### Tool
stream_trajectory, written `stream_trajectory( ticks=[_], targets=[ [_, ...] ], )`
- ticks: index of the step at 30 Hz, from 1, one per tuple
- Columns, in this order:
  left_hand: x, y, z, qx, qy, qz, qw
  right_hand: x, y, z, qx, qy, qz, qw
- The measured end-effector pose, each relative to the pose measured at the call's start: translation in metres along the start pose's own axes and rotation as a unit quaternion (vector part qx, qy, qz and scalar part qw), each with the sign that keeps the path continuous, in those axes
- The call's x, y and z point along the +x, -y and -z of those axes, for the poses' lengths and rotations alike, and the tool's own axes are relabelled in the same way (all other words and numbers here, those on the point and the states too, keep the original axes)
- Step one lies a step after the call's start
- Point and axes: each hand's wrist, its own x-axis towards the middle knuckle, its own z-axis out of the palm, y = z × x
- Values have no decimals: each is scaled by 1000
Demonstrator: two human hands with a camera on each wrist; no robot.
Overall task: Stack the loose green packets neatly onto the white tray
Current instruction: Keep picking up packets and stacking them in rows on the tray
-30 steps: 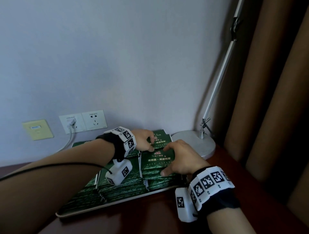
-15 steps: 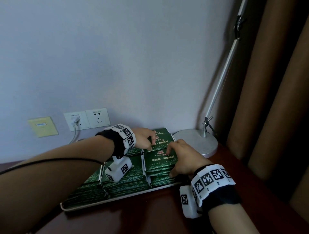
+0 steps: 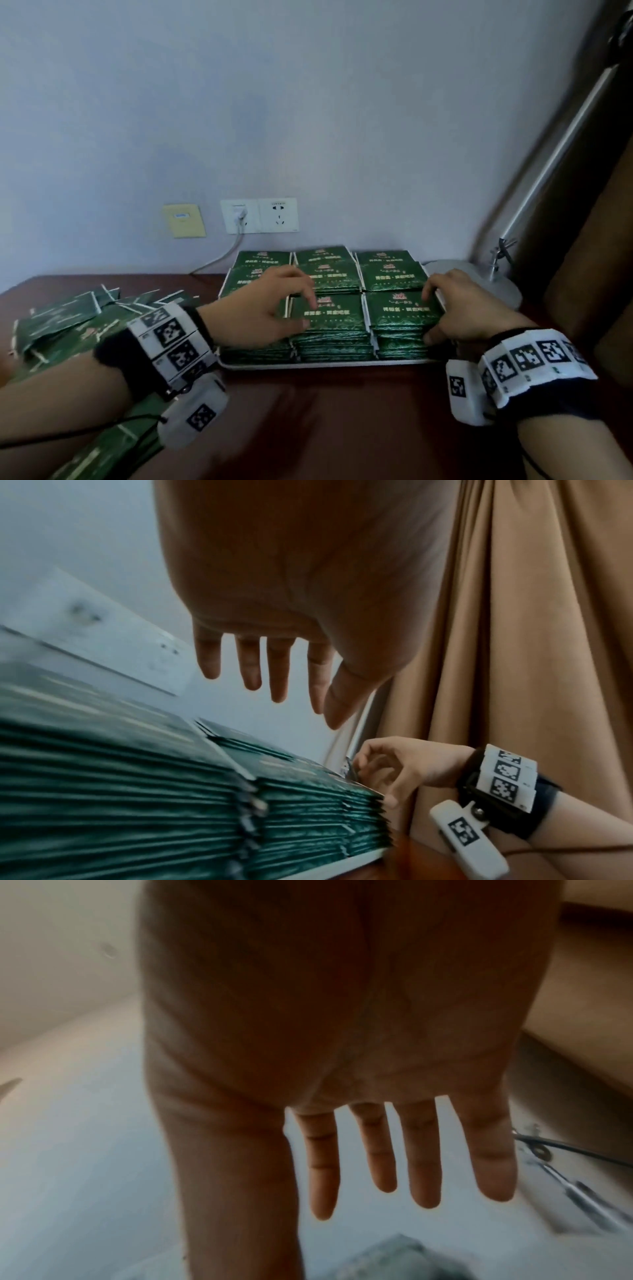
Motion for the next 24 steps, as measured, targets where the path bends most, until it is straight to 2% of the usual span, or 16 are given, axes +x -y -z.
stream_trajectory(
  ticks=[3, 6, 12, 16, 20, 22, 24],
  targets=[
    [-55, 27, 22, 24, -19, 60, 998, -12, 24, 14, -20, -18, 25, 999],
    [-102, 54, 45, 59, -28, 159, 985, -25, 68, 14, -12, -27, 96, 995],
    [-183, 99, 74, 98, 8, 296, 950, -51, 173, -30, 93, 67, 217, 970],
    [-220, 114, 81, 138, 76, 374, 914, -61, 247, -61, 114, 114, 256, 953],
    [-246, 115, 75, 123, 157, 416, 887, -67, 324, -101, 52, 174, 292, 939],
    [-255, 119, 67, 109, 157, 421, 887, -73, 358, -121, 17, 188, 301, 935],
    [-263, 125, 61, 93, 124, 428, 890, -79, 379, -139, -14, 198, 290, 936]
  ],
)
